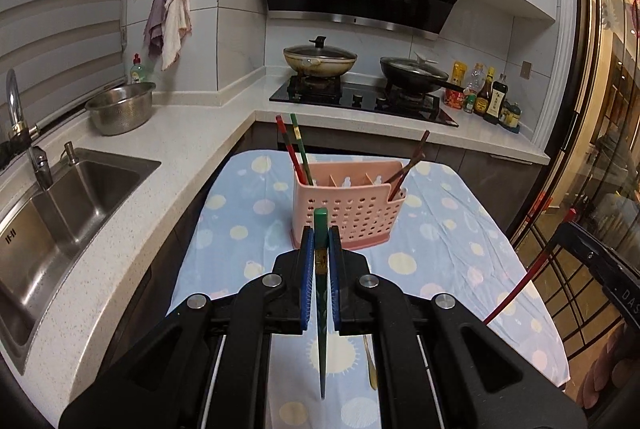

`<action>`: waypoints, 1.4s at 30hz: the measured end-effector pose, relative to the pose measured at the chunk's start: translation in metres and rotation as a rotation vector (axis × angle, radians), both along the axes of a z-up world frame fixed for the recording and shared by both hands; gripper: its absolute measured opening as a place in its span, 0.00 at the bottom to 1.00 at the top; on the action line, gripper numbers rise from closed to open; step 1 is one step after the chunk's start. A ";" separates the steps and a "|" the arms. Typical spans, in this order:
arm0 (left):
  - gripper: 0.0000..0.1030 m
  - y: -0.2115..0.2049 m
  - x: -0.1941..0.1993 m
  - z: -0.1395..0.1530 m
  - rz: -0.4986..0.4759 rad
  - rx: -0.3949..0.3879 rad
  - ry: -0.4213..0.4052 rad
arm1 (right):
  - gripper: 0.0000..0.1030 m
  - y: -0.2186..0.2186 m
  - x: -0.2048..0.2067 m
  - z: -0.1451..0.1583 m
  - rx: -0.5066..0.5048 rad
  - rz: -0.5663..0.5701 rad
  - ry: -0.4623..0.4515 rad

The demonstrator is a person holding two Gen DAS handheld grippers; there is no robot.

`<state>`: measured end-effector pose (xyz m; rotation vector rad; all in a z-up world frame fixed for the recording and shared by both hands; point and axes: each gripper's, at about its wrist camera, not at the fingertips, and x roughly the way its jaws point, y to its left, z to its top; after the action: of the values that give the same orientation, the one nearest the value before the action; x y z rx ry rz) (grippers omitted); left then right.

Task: Organize utensils
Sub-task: 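Lift the green and red chopsticks with both tools and carry them toward the caddy, then lower both chopsticks into the pink caddy and open both tools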

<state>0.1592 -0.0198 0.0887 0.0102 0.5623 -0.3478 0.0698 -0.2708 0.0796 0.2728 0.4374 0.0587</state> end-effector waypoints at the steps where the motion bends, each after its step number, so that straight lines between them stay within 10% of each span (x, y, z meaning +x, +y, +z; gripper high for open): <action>1: 0.07 -0.001 0.004 0.007 0.000 -0.004 -0.011 | 0.07 -0.001 0.005 0.004 0.009 0.005 -0.008; 23: 0.07 -0.042 0.115 0.124 0.015 -0.054 -0.236 | 0.07 -0.003 0.156 0.109 0.007 -0.002 -0.206; 42: 0.07 -0.063 0.180 0.061 0.008 -0.019 -0.106 | 0.07 0.010 0.246 0.027 -0.033 -0.003 -0.004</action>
<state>0.3393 -0.0830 0.1500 0.0084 0.4541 -0.3429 0.3162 -0.2612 0.1067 0.2413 0.4331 0.0490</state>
